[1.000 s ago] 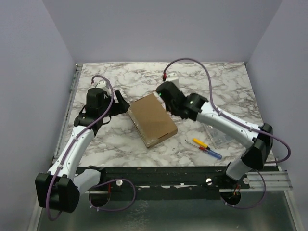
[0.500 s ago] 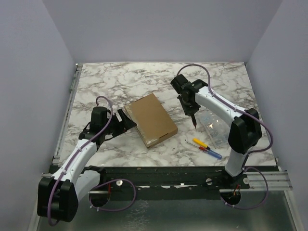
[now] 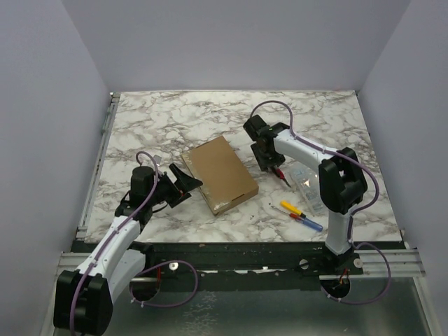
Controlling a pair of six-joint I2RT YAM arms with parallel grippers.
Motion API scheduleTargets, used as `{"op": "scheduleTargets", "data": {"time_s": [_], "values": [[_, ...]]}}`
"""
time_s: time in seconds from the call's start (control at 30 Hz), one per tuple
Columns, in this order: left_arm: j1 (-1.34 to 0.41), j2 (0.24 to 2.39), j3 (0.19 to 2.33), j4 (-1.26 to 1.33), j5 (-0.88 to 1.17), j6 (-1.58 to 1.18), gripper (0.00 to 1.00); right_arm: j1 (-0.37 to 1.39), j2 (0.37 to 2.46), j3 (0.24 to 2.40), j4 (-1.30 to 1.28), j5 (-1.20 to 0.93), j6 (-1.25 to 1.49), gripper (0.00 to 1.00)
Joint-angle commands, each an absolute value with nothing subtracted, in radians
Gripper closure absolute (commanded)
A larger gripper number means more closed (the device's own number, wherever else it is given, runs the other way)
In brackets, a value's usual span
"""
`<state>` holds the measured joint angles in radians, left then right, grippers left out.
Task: Unpack the express box
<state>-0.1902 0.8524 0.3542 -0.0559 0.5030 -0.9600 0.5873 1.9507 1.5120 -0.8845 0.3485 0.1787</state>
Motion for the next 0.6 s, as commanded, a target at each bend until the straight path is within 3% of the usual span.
{"op": "scheduleTargets", "data": {"time_s": [0.0,0.13,0.23,0.4,0.57], "values": [[-0.189,0.805,0.349,-0.003,0.548,-0.975,0.06,0.581,1.939,1.493,-0.813,0.367,0.169,0.45],[-0.189,0.802,0.352,-0.004,0.566,-0.959,0.01,0.581,1.879,1.510,-0.843,0.366,0.194,0.34],[-0.190,0.814,0.350,0.022,0.576,-0.947,0.01,0.581,1.792,1.500,-0.823,0.250,0.215,0.08],[-0.190,0.863,0.343,0.048,0.561,-0.927,0.01,0.578,1.680,1.407,-0.654,-0.105,0.203,0.06],[-0.190,0.895,0.333,0.099,0.568,-0.939,0.02,0.562,1.714,1.366,-0.536,-0.334,0.231,0.18]]}}
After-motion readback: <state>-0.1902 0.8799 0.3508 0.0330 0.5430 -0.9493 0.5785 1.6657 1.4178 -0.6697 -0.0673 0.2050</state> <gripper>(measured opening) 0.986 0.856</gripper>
